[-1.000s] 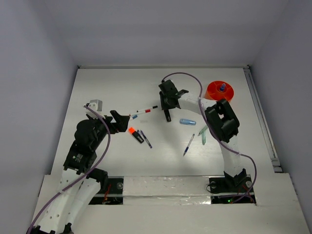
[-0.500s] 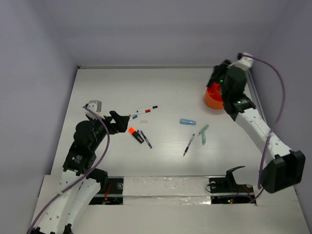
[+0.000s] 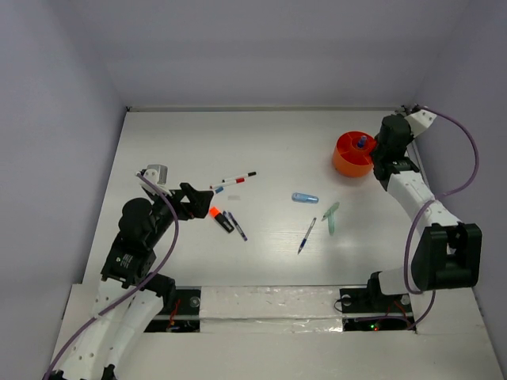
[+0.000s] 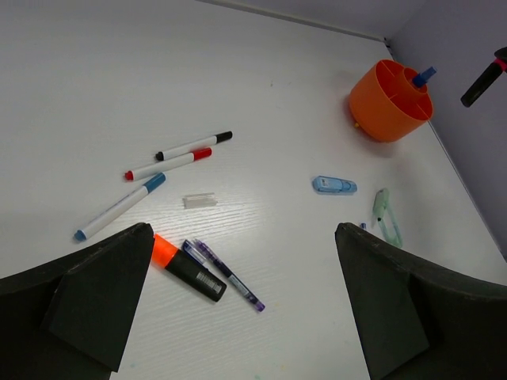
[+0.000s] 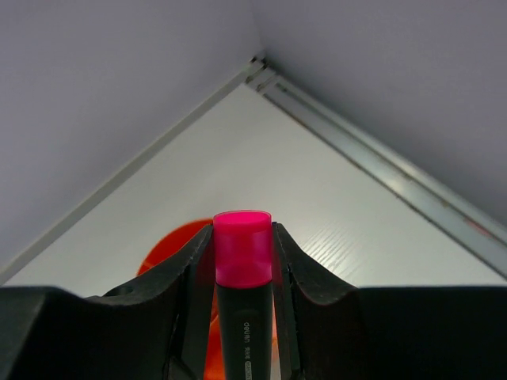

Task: Sort the stationery into containers
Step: Place the pen in the storage box.

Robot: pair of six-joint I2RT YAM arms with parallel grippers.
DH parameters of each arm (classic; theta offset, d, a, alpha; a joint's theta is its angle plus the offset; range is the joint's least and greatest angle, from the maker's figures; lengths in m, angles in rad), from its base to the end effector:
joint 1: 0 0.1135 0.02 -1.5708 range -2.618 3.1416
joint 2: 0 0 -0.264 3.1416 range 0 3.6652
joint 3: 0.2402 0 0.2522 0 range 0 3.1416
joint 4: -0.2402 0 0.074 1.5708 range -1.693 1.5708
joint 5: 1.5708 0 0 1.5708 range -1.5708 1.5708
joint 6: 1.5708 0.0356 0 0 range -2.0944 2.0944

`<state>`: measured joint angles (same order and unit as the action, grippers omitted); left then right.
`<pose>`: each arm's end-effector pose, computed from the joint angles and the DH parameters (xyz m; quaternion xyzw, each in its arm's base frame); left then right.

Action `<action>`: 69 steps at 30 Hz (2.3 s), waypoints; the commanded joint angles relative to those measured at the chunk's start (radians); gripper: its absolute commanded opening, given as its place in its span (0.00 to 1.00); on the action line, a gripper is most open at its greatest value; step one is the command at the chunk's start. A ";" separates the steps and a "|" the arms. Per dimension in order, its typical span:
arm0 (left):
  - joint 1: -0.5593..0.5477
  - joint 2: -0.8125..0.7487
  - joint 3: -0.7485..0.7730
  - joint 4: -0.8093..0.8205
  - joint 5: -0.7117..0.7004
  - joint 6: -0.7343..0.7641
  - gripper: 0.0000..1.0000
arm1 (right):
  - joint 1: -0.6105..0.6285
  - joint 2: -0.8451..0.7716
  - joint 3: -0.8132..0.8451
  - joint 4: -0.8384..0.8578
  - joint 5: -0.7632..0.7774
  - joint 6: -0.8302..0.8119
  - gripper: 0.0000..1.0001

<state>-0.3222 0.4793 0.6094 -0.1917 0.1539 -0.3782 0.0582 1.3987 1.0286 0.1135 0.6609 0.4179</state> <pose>0.1214 -0.0463 0.3198 0.0323 0.7276 -0.2869 0.6223 0.3243 -0.0030 0.3150 0.3290 0.7014 -0.1134 0.6221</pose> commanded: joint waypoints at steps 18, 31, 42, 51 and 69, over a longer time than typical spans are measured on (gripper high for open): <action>-0.049 -0.019 0.020 0.043 0.012 0.012 0.99 | -0.038 0.270 0.145 0.276 0.086 -0.235 0.07; -0.058 -0.015 0.023 0.038 -0.002 0.013 0.99 | -0.038 0.349 0.165 0.290 0.080 -0.246 0.11; -0.058 -0.016 0.021 0.038 -0.002 0.012 0.99 | -0.038 0.344 0.145 0.267 0.048 -0.199 0.21; -0.058 -0.019 0.021 0.038 -0.004 0.010 0.99 | -0.038 0.359 0.139 0.252 0.051 -0.189 0.26; -0.058 -0.015 0.020 0.041 -0.004 0.010 0.99 | -0.038 0.306 0.153 0.184 0.003 -0.179 0.54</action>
<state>-0.3740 0.4671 0.6094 -0.1917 0.1524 -0.3756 0.0257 1.7603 1.1557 0.2939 0.6697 0.2279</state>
